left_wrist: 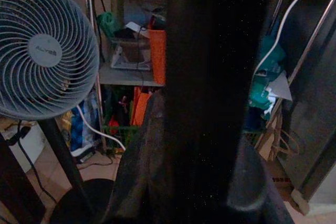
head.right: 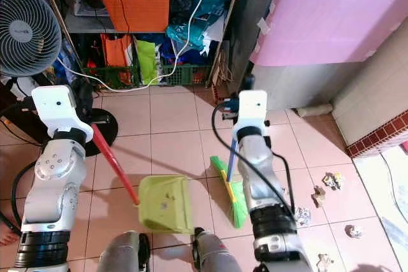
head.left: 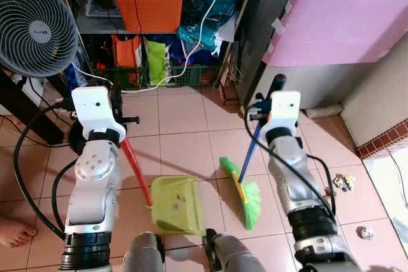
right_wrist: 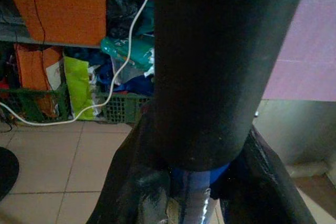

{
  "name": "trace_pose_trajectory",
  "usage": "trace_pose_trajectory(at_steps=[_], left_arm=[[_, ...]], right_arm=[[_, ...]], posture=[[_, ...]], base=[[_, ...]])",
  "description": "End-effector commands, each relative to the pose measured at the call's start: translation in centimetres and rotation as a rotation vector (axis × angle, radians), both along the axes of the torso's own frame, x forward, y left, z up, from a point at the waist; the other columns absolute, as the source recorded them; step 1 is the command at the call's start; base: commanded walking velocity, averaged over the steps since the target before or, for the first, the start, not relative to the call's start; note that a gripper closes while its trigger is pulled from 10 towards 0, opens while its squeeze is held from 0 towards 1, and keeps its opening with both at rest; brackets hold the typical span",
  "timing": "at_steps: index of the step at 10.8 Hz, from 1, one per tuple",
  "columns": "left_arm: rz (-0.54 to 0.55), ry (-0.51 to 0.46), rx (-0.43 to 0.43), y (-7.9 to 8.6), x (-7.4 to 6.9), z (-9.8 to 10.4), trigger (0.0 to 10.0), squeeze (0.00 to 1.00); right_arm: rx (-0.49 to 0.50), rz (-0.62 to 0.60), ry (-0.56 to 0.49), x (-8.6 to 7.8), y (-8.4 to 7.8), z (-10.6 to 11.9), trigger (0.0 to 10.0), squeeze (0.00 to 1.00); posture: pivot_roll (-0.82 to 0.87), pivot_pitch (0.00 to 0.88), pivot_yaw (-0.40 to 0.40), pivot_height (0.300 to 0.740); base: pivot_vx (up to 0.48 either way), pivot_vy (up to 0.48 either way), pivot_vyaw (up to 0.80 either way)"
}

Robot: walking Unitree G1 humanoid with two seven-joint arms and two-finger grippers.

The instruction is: Sweep floor

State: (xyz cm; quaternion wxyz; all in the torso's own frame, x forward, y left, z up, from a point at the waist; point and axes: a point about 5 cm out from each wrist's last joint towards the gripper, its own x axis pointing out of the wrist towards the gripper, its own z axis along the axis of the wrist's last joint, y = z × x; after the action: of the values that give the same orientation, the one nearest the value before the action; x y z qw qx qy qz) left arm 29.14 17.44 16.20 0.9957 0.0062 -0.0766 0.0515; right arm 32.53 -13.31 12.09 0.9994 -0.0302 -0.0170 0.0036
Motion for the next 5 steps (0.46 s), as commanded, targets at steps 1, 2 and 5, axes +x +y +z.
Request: trace_pose_trajectory(at_steps=[1, 2, 5], left_arm=[[-0.034, -0.048, -0.003, -0.28, -0.05, 1.18, 10.0, 0.0], [-0.044, -0.05, -0.015, -0.36, 0.03, 1.41, 10.0, 0.0], [-0.048, -0.04, -0.018, -0.39, -0.08, 1.27, 10.0, 0.0]], right_arm=[[-0.007, -0.011, 0.036, -0.36, -0.05, -0.67, 10.0, 0.0], [-0.004, -0.014, 0.045, -0.3, -0.2, -0.84, 10.0, 0.0], [-0.019, -0.037, 0.044, 0.04, -0.71, -0.7, 10.0, 0.0]], posture=[[0.05, 0.192, -0.078, 0.74], [0.05, 0.193, -0.078, 0.74], [0.05, 0.196, -0.073, 0.74]], base=[[0.0, 0.0, -0.8], [0.0, 0.0, -0.8], [0.0, 0.094, -0.8]])
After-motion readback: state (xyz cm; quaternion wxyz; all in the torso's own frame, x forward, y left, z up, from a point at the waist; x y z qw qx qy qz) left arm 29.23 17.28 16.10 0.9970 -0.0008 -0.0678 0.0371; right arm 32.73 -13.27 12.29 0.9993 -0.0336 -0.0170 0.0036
